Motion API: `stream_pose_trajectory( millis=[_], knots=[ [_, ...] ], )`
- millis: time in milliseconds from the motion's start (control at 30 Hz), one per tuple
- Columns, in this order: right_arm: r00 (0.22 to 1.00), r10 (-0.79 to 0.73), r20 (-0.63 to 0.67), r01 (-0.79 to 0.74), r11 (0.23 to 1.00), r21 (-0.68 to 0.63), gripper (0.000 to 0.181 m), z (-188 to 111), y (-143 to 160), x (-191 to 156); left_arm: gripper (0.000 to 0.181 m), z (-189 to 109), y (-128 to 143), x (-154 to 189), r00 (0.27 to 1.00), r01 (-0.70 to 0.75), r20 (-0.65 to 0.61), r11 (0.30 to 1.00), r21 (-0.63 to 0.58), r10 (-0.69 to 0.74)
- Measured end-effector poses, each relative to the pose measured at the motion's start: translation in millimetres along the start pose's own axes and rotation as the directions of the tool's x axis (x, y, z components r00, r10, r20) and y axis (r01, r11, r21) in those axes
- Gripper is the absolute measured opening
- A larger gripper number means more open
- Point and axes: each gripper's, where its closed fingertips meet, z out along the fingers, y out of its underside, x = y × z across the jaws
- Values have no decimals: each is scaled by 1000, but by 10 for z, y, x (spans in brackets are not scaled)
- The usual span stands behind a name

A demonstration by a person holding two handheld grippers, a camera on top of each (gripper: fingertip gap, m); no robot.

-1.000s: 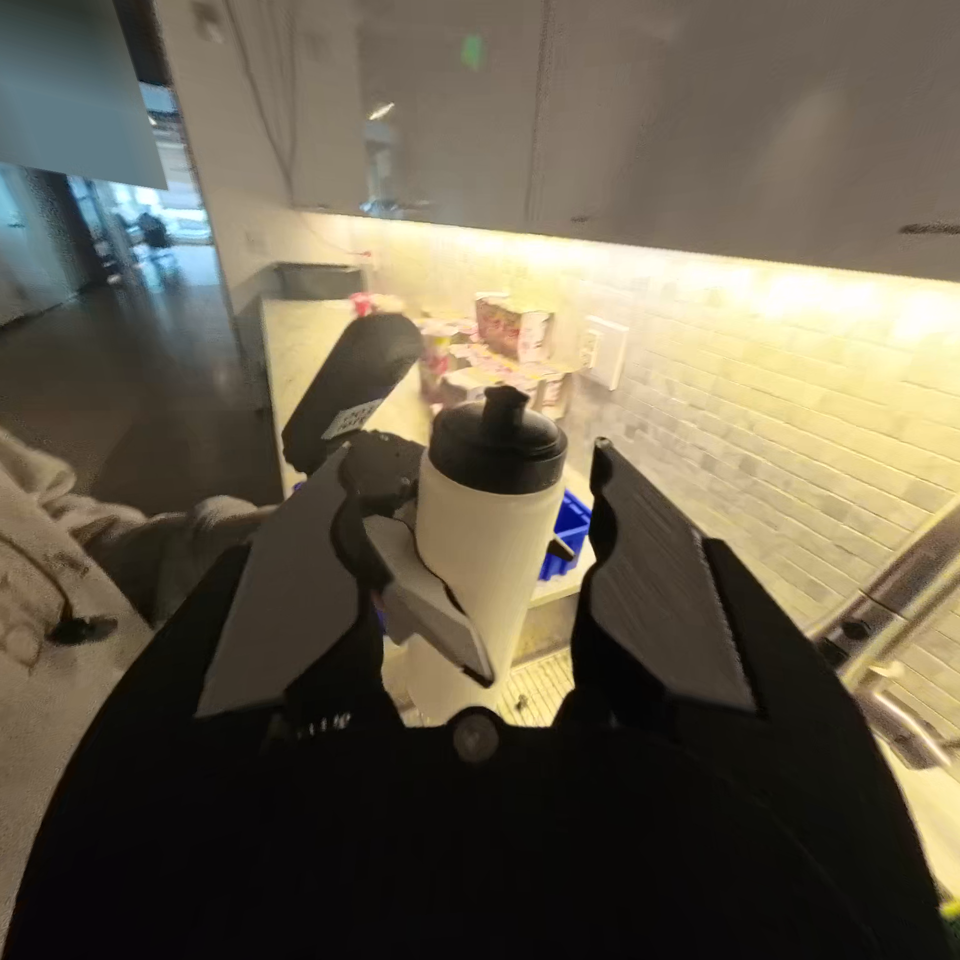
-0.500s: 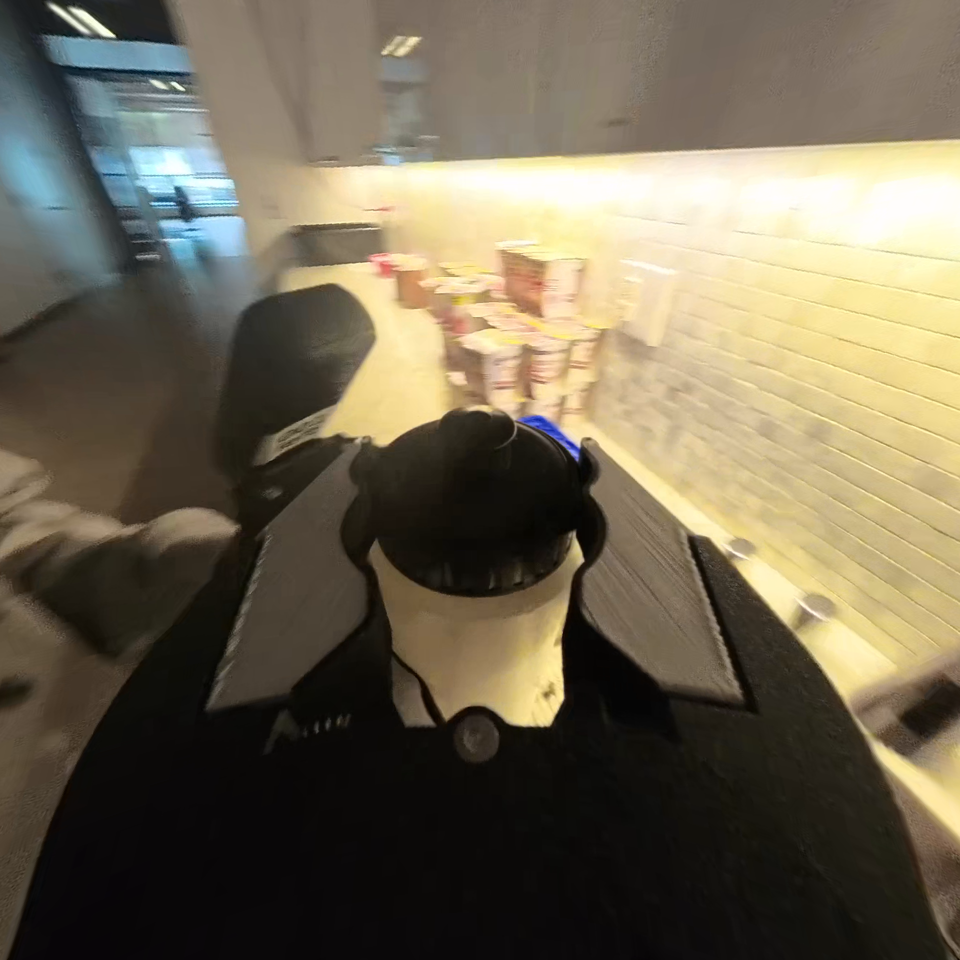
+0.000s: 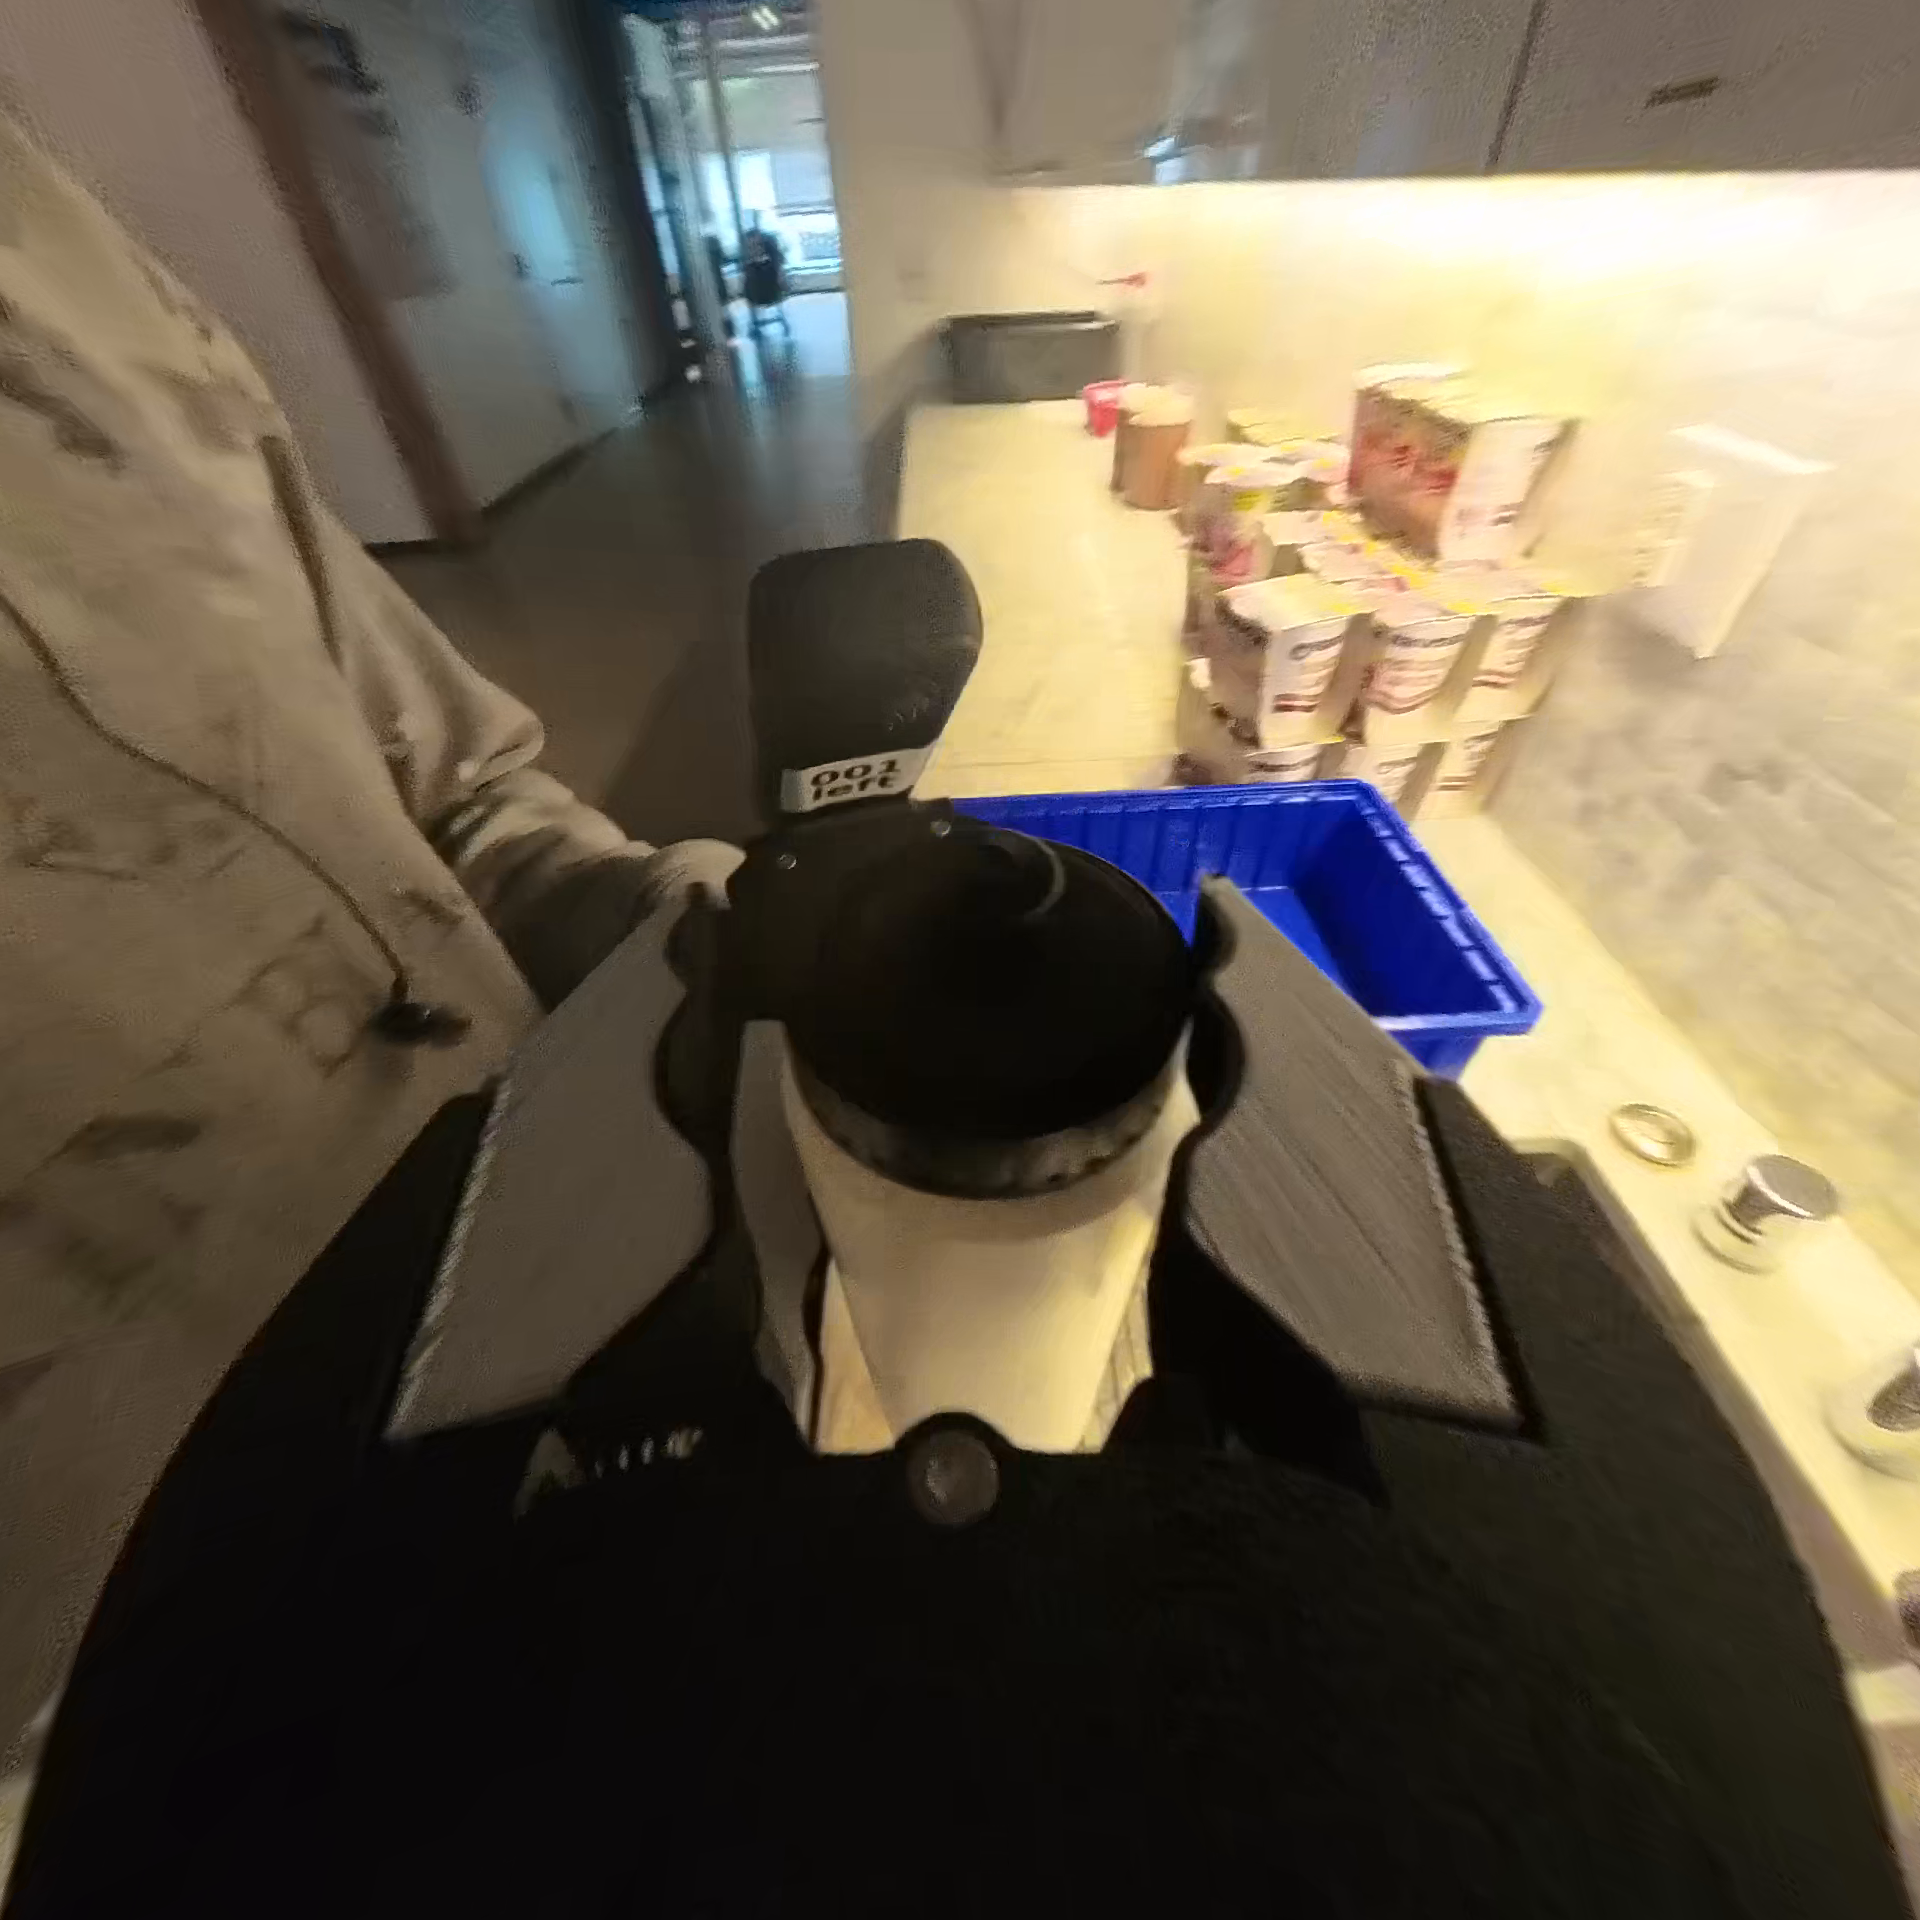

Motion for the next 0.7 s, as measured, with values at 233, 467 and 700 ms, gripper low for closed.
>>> stream_pose_trajectory(
  millis=[233, 467, 700],
  knots=[
    [982, -6, -190, 19, 998, 68, 77, 86, -31, 70, 103, -46, -22, 125, 998, 28, -49, 999, 15, -28],
    [650, 88, -755, 10, 992, 124, 78, 3, 114, 332, 104, -87, 166, -199, 966, 7, 257, 999, -54, 7],
    [625, 105, -773, -12, 992, 125, 78, -56, 223, 256, 104, -27, 247, -14, 988, 29, 154, 999, -42, -23]
  ],
)
